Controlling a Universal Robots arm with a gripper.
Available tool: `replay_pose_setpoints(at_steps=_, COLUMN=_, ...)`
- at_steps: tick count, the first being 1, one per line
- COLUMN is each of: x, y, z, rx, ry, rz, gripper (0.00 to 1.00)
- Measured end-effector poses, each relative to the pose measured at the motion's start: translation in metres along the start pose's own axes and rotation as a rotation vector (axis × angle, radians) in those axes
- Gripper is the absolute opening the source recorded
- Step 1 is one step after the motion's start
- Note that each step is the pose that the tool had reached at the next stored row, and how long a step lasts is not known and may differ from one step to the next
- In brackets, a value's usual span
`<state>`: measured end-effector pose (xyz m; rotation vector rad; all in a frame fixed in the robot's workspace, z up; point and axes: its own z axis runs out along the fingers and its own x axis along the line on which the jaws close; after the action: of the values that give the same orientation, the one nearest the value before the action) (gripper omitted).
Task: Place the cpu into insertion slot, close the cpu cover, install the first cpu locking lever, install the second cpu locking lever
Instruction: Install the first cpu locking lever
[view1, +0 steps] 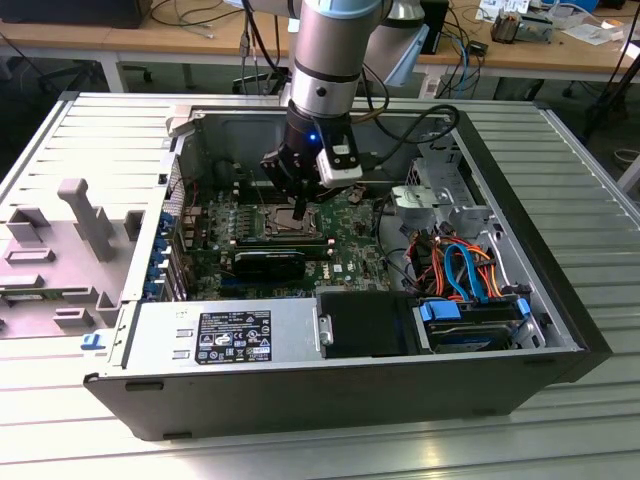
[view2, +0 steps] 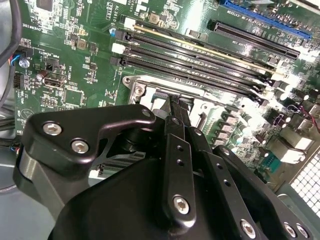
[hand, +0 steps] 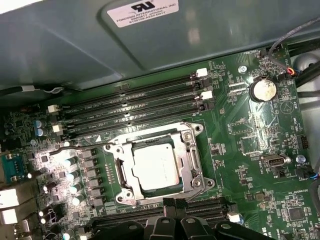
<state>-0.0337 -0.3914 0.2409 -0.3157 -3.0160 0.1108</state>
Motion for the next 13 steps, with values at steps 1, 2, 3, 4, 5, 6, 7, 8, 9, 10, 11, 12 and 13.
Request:
replay_pose_setpoints(at_steps=1, x=0.0000, y=0.0000, z=0.0000, rx=0.0006, ry=-0.0004, rz=-0.006, gripper=0.11)
replay_pose_setpoints(at_steps=2, x=0.0000, y=0.0000, z=0.0000, rx=0.0010, ry=-0.0008, rz=-0.009, gripper=0.11)
replay_pose_setpoints(at_steps=3, x=0.0000, y=0.0000, z=0.0000, rx=0.0015, ry=-0.0012, rz=-0.015, gripper=0.11)
replay_pose_setpoints(at_steps=4, x=0.0000, y=0.0000, z=0.0000, rx=0.0017, ry=-0.0014, rz=-0.017, gripper=0.11)
replay_pose_setpoints(at_steps=5, x=0.0000, y=0.0000, z=0.0000, rx=0.0020, ry=-0.0017, rz=-0.020, gripper=0.11)
replay_pose_setpoints(at_steps=6, x=0.0000, y=0.0000, z=0.0000, rx=0.0023, ry=-0.0019, rz=-0.023, gripper=0.11)
replay_pose_setpoints(at_steps=7, x=0.0000, y=0.0000, z=0.0000, rx=0.0026, ry=-0.0021, rz=-0.026, gripper=0.11)
replay_pose_setpoints(at_steps=8, x=0.0000, y=0.0000, z=0.0000, rx=0.0030, ry=-0.0025, rz=-0.030, gripper=0.11)
replay_pose_setpoints(at_steps=9, x=0.0000, y=0.0000, z=0.0000, rx=0.0032, ry=-0.0027, rz=-0.033, gripper=0.11)
replay_pose_setpoints(at_steps=10, x=0.0000, y=0.0000, z=0.0000, rx=0.0035, ry=-0.0030, rz=-0.035, gripper=0.11)
replay_pose_setpoints(at_steps=11, x=0.0000, y=0.0000, z=0.0000, rx=0.0041, ry=-0.0034, rz=-0.041, gripper=0.11)
replay_pose_setpoints(at_steps=12, x=0.0000, y=0.0000, z=0.0000, rx=0.0045, ry=-0.0038, rz=-0.045, gripper=0.11)
replay_pose_setpoints(at_steps=13, x=0.0000, y=0.0000, z=0.0000, rx=0.0069, ry=-0.0058, rz=-0.069, gripper=0.11)
